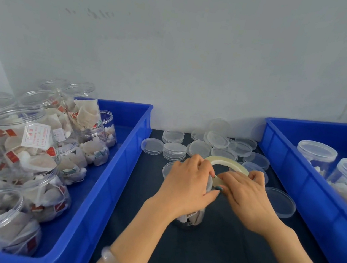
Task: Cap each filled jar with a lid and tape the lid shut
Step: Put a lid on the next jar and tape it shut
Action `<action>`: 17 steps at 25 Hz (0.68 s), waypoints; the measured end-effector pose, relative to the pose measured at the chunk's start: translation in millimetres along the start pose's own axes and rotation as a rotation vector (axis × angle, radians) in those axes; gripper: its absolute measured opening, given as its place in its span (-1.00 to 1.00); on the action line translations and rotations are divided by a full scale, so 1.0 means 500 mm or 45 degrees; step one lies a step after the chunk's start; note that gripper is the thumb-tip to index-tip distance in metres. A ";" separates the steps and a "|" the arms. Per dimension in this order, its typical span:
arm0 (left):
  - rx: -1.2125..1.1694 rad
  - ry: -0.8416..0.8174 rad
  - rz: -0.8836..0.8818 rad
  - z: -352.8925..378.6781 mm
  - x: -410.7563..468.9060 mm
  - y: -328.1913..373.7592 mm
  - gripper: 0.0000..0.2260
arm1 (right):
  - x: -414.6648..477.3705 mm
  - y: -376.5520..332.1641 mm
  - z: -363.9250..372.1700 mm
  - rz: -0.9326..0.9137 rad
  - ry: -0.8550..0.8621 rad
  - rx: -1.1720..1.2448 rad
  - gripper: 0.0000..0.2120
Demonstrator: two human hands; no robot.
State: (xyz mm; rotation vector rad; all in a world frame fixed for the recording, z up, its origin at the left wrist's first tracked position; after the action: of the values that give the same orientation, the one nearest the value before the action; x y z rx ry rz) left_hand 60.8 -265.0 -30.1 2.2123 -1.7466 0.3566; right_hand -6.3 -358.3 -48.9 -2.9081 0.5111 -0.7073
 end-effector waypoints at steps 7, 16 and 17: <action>-0.057 0.009 -0.012 -0.003 0.010 0.007 -0.67 | 0.015 -0.001 0.004 0.044 0.081 -0.137 -0.91; -0.032 -0.004 -0.088 -0.007 0.015 -0.019 -0.67 | 0.052 -0.010 0.023 0.081 0.078 -0.249 -0.79; -0.032 -0.010 -0.102 -0.010 0.017 -0.019 -0.67 | 0.055 -0.015 0.027 0.078 0.071 -0.251 -0.79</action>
State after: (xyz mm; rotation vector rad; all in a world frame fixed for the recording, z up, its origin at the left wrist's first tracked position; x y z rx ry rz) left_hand 71.8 -268.7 -23.3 2.2609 -1.6520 0.3063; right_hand 25.0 -360.7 -48.1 -3.0441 0.7113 -0.7723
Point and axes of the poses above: each hand's wrist, its own x-axis towards the middle knuckle, its own z-axis out of the palm, y = z × x, the point moved 9 cm from there along x, towards the middle knuckle, and after that the axes turned 12 degrees about z, right-handed, at the moved point
